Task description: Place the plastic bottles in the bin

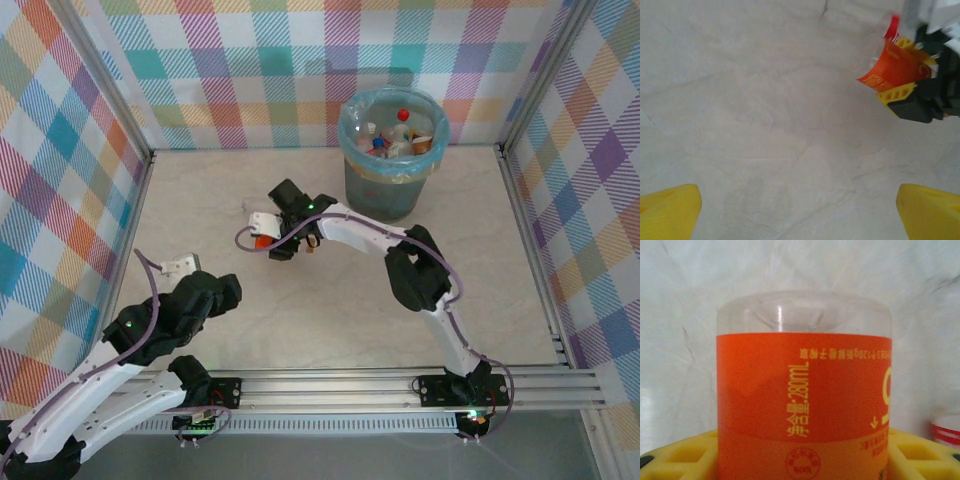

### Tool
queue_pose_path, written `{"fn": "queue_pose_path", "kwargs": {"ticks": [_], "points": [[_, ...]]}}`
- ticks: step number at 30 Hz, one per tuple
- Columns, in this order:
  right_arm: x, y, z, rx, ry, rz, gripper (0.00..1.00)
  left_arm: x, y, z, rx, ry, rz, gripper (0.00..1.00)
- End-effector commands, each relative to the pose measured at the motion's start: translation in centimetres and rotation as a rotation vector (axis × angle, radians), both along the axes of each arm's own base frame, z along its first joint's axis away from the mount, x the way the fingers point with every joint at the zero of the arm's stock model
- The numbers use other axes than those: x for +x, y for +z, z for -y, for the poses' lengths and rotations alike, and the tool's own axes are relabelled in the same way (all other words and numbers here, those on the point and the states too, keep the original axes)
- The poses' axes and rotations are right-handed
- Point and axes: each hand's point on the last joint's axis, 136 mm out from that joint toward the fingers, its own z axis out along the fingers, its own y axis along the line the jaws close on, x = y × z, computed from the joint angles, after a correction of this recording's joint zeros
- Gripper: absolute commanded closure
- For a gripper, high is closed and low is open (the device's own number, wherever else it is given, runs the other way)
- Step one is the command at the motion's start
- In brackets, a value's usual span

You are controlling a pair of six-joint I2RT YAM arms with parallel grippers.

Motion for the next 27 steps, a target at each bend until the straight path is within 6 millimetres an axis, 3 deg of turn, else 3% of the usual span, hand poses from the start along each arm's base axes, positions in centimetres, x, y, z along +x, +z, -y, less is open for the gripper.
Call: {"fn": "queue_pose_path", "kwargs": {"ticks": [1, 5, 9, 13, 16, 21, 24, 27], "points": [[-0.6, 10.8, 1.0, 0.179, -0.054, 0.026, 0.46, 1.6, 4.1, -0.2, 0.057, -0.012, 0.113, 0.0], [1.1, 19.1, 4.7, 0.325, -0.183, 0.05, 0.48, 4.0, 9.7, 1.6, 0.107, -0.074, 0.214, 0.0], [4.6, 26.8, 10.0, 0.479, -0.387, 0.089, 0.48, 7.1, 15.5, 5.2, 0.13, -0.169, 0.31, 0.0], [9.4, 30.8, 16.4, 0.558, -0.642, 0.151, 0.48, 10.8, 19.7, 10.4, 0.108, -0.274, 0.372, 0.0], [12.9, 31.6, 21.1, 0.585, -0.817, 0.189, 0.49, 13.5, 21.3, 15.1, 0.067, -0.375, 0.378, 0.0], [17.3, 28.8, 27.2, 0.558, -1.087, 0.189, 0.49, 15.9, 20.7, 20.9, -0.018, -0.497, 0.317, 0.0], [18.8, 26.1, 28.5, 0.525, -1.162, 0.145, 0.47, 16.6, 19.2, 22.6, -0.047, -0.519, 0.274, 0.0], [19.8, 24.2, 29.0, 0.478, -1.206, 0.135, 0.37, 16.8, 17.8, 23.3, -0.057, -0.528, 0.226, 0.0]]}}
